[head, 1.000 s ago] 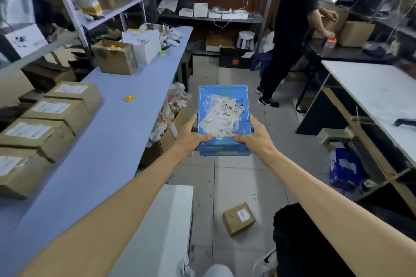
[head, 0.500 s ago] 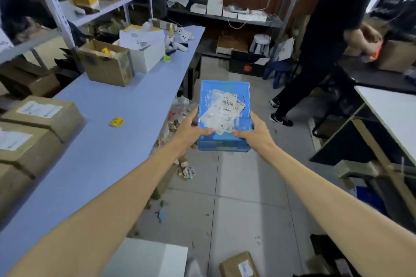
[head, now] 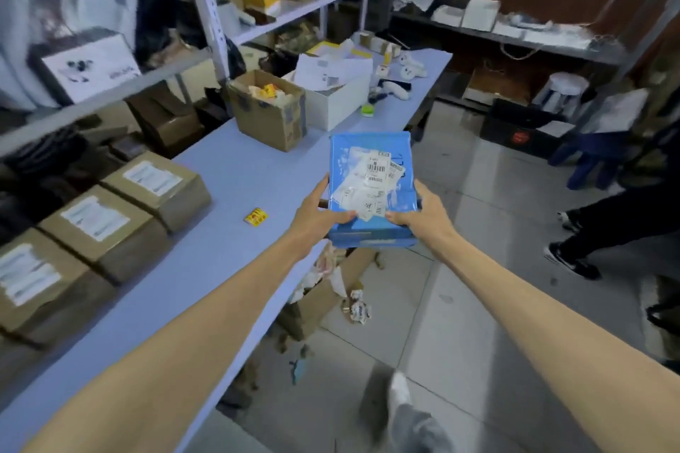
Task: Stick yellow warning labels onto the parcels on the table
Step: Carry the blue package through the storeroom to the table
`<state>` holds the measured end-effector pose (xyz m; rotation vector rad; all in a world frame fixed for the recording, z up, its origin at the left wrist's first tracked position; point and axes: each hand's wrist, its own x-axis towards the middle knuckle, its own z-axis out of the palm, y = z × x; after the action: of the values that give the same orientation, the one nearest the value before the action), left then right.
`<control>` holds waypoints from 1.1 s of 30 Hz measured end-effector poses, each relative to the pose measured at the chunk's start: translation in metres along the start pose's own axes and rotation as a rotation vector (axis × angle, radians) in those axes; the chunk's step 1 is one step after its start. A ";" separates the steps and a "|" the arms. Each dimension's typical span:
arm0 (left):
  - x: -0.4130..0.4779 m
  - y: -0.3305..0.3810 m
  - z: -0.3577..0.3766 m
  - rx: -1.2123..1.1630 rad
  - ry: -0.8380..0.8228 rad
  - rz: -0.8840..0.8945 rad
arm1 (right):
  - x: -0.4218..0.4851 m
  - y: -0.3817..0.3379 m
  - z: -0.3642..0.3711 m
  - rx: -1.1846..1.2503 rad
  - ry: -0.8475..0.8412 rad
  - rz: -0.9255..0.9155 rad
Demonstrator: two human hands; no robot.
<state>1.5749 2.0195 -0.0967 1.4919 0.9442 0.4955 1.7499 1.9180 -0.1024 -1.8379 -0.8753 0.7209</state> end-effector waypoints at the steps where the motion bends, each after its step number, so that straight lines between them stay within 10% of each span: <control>1: 0.009 -0.003 -0.004 -0.006 0.042 -0.022 | 0.018 0.000 0.006 -0.003 -0.046 -0.020; 20: 0.029 -0.076 -0.080 -0.270 0.867 -0.362 | 0.162 -0.020 0.175 -0.131 -0.904 -0.198; 33: 0.019 -0.152 -0.137 -0.421 0.973 -0.468 | 0.164 -0.006 0.283 -0.274 -1.057 -0.090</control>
<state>1.4389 2.1066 -0.2241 0.5575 1.7482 1.0246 1.6222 2.1941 -0.2224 -1.5593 -1.7719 1.6240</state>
